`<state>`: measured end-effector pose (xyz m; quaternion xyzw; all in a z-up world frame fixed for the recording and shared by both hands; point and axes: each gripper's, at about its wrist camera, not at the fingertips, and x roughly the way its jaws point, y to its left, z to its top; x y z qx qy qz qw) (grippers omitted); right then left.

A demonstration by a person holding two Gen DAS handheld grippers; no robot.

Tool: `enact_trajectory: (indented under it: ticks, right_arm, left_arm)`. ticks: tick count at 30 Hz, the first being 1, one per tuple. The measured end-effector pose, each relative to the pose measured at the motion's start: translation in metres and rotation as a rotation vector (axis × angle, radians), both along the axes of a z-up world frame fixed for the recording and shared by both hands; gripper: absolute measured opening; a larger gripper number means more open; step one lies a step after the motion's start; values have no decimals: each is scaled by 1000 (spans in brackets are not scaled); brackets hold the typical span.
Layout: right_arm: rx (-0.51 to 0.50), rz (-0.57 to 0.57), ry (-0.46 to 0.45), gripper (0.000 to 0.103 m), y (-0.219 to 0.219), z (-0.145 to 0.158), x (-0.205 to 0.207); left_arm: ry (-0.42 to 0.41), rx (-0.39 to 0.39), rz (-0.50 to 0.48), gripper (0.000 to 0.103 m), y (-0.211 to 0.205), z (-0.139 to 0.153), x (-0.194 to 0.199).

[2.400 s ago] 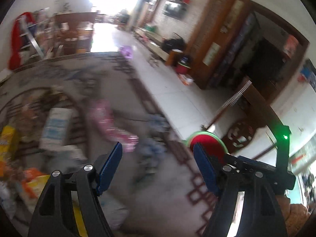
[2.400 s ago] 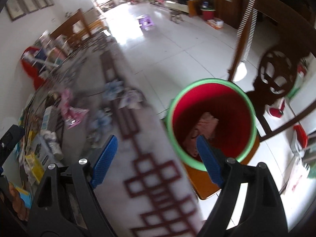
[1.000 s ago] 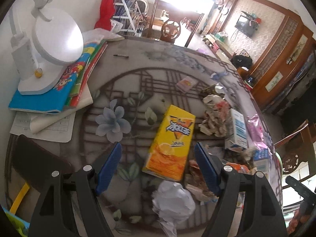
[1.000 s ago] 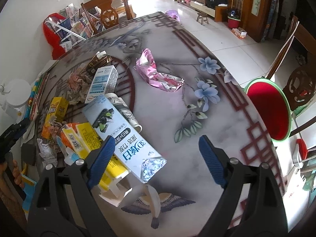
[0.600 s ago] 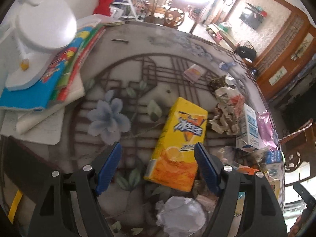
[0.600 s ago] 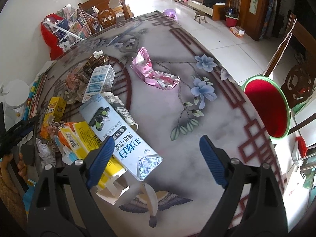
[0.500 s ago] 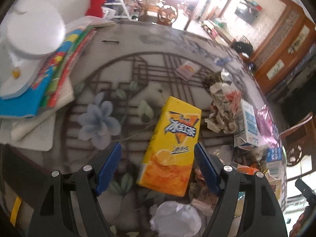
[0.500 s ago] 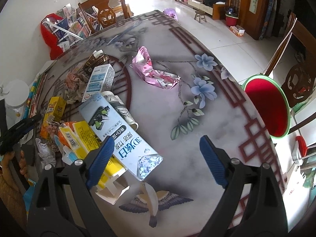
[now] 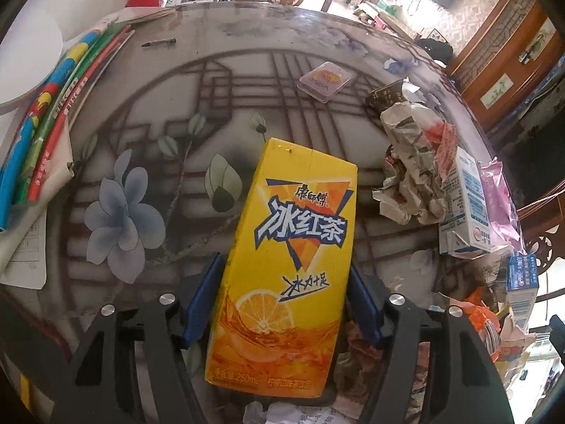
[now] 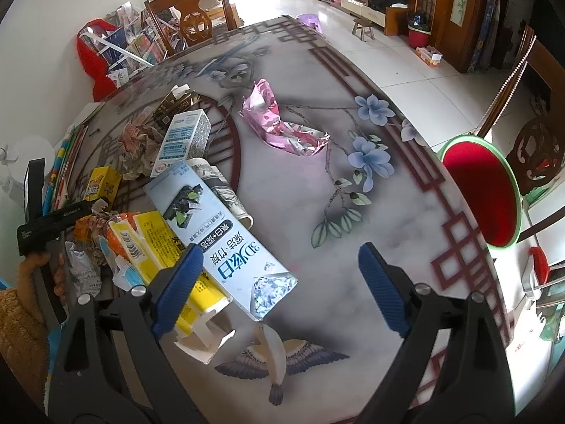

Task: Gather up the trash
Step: 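Grasp the yellow iced tea carton with the left gripper, then grasp the white-blue carton with the right gripper while the left holds the iced tea carton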

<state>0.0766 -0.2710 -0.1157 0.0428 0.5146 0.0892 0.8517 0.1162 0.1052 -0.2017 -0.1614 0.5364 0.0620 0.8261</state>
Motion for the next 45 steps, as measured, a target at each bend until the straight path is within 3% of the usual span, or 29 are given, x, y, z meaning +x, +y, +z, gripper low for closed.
enact_trajectory:
  ticks: [9, 17, 24, 30, 40, 41, 45]
  right_arm:
    - [-4, 37, 9, 88, 12, -2, 2]
    - [-21, 114, 3, 88, 35, -2, 7]
    - [-53, 223, 5, 88, 62, -9, 15]
    - [-82, 239, 22, 86, 69, -23, 19]
    - [-25, 197, 111, 86, 58, -56, 31]
    - [-31, 211, 116, 77, 60, -58, 30]
    - [-37, 257, 91, 58, 65, -53, 20]
  left_arm:
    - [-41, -18, 50, 62, 11, 9, -14]
    - [-180, -15, 98, 62, 21, 61, -51]
    - [-292, -25, 79, 62, -11, 99, -83]
    - [-316, -51, 47, 62, -28, 111, -92]
    - [-304, -65, 34, 62, -45, 107, -97]
    - [-305, -65, 31, 62, -48, 108, -97]
    - [-313, -65, 26, 62, -53, 111, -97]
